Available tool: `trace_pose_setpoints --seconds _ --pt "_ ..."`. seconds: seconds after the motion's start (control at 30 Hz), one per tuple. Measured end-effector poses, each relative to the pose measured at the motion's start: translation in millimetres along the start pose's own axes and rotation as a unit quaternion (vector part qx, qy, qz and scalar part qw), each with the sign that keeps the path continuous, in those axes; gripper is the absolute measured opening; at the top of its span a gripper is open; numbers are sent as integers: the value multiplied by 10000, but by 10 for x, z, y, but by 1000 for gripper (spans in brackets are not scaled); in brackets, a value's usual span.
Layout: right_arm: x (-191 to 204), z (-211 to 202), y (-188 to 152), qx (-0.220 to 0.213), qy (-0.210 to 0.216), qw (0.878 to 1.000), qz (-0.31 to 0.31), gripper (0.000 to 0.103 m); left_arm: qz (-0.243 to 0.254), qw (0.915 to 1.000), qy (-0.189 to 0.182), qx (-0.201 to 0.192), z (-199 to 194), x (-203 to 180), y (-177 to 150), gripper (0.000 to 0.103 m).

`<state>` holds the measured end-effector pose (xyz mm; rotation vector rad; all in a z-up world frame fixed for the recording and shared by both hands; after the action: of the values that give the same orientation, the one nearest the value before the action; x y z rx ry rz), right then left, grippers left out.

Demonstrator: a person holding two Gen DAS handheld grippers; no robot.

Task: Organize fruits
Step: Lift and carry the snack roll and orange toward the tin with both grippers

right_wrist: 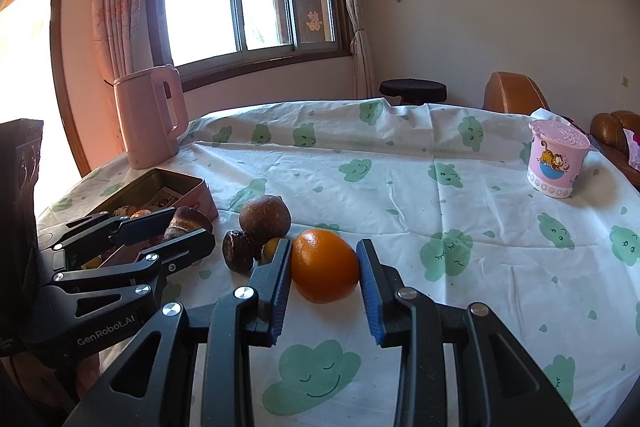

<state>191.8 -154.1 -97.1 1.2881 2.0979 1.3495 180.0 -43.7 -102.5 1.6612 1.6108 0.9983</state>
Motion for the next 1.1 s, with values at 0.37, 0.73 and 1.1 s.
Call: trace_pose_setpoints --seconds 0.37,0.73,1.1 --pt "19 -80 46 -195 -50 9997 -98 34 -94 9998 62 -149 -52 51 32 44" --pt "54 -162 81 -387 -86 9990 -204 34 -173 9994 112 -276 -109 96 53 44" --pt "94 -238 120 -603 -126 9977 -298 34 -224 9986 174 -444 -169 123 89 44"
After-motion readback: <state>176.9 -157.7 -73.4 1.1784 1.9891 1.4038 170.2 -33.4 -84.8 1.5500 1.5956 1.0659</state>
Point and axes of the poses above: each gripper's, at about its wrist camera, not at the fingertips, and z roughly the way its jaws point, x to its left, y to its top, the point moved 10 cm from there along z, roughly the way its jaws point, and after that the axes turned 12 degrees about y, right-handed, at the moved point
